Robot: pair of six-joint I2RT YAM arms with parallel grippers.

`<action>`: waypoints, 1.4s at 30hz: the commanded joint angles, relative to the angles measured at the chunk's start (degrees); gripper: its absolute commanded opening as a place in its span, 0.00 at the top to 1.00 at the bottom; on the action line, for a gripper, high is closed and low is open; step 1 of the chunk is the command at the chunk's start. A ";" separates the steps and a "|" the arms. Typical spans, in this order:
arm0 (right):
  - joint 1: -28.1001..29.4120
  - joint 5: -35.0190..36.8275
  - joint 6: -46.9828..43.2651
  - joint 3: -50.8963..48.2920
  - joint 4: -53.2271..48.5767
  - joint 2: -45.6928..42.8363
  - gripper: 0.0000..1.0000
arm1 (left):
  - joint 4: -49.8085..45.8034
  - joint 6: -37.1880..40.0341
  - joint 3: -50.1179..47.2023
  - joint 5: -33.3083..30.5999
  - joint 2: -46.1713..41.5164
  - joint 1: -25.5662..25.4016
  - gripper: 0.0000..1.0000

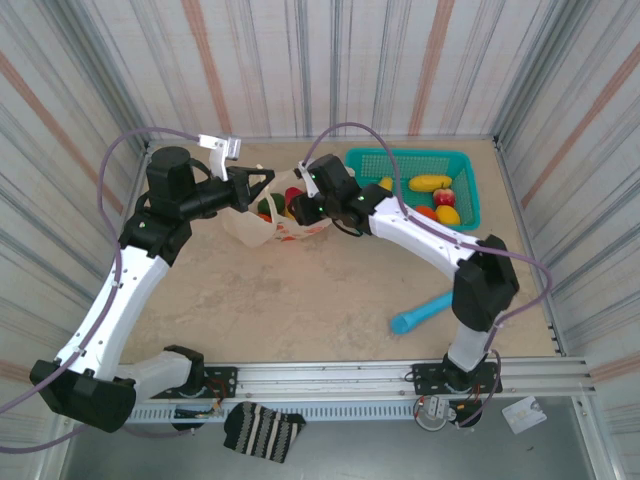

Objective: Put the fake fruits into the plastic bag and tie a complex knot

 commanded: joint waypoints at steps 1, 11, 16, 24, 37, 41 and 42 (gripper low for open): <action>-1.28 -1.60 2.27 6.66 -2.53 6.04 0.54 | -0.05 0.26 0.91 -0.27 -1.32 -0.11 1.00; -0.27 -0.94 2.80 12.68 -5.70 11.14 0.24 | -0.95 1.20 1.97 -1.32 -0.34 -0.03 1.00; -1.36 -1.12 3.05 8.13 -3.74 5.76 0.32 | -0.62 1.11 1.79 -1.40 -0.16 0.00 1.00; -2.51 -1.78 3.30 0.53 0.04 -4.65 0.57 | -1.01 0.96 1.61 -1.75 -0.55 0.39 1.00; -10.42 -15.16 10.45 -3.22 4.81 -19.61 0.60 | -1.32 1.20 0.74 -2.19 -1.33 0.54 1.00; -18.10 -19.72 13.65 -5.20 6.04 -24.25 0.59 | -1.16 1.16 0.41 -2.06 -1.49 0.52 1.00; -20.11 -19.61 14.07 -6.16 6.02 -25.32 0.58 | -1.13 1.11 0.40 -2.06 -1.47 0.51 1.00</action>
